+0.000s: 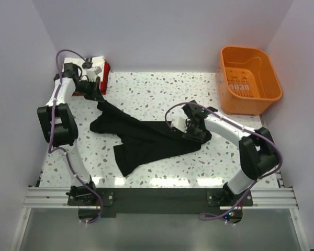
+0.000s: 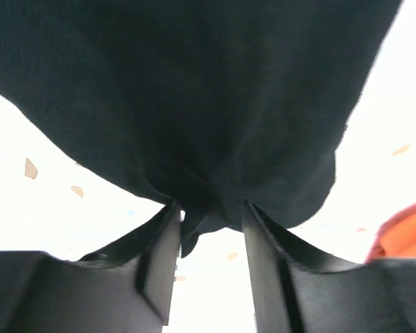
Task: Fold and stack the t-shirts
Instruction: Flatten the tshirt out
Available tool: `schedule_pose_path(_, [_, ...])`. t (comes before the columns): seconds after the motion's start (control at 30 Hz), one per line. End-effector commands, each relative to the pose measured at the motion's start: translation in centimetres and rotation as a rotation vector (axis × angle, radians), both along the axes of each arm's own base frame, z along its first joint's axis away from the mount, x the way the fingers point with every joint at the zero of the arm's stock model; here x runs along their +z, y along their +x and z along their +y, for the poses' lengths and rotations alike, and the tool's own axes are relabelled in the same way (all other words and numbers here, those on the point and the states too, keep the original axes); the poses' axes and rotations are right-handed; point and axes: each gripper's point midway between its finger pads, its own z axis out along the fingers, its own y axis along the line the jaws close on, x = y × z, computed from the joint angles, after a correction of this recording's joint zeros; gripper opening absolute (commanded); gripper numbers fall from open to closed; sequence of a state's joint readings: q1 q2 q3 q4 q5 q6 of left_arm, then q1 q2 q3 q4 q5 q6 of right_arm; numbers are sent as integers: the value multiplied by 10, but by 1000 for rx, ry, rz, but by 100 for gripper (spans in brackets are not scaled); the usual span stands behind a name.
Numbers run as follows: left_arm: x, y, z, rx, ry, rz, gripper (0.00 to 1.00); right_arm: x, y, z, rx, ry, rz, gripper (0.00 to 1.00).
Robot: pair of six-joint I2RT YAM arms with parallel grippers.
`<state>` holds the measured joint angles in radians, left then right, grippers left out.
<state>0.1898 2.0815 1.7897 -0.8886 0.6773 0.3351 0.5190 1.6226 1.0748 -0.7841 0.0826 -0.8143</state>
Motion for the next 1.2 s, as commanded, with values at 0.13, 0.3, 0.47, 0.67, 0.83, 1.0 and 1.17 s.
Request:
schedule_pose_path(0.13, [5, 10, 2, -14, -12, -40, 0, 21, 8, 5, 32, 16, -31, 33])
schedule_pose_path(0.3, [4, 10, 2, -14, -11, -36, 0, 8, -1, 0, 49, -3, 9, 32])
schedule_pose_path(0.47, [2, 10, 3, -15, -7, -33, 0, -5, -7, -6, 62, -25, 28, 33])
schedule_pose_path(0.67, [2, 9, 5, -12, -2, -29, 0, -11, -4, -11, 80, -47, -15, 25])
schedule_pose_path(0.83, [9, 10, 12, 2, 2, -41, 0, 21, 23, -2, 20, 2, -122, 0])
schedule_pose_path(1.0, [60, 29, 37, 46, 19, -147, 0, 92, 55, 3, -52, 99, -273, 0])
schedule_pose_path(1.17, [159, 58, 56, 72, 102, -402, 0, 195, 109, -11, -168, 212, -567, 0])
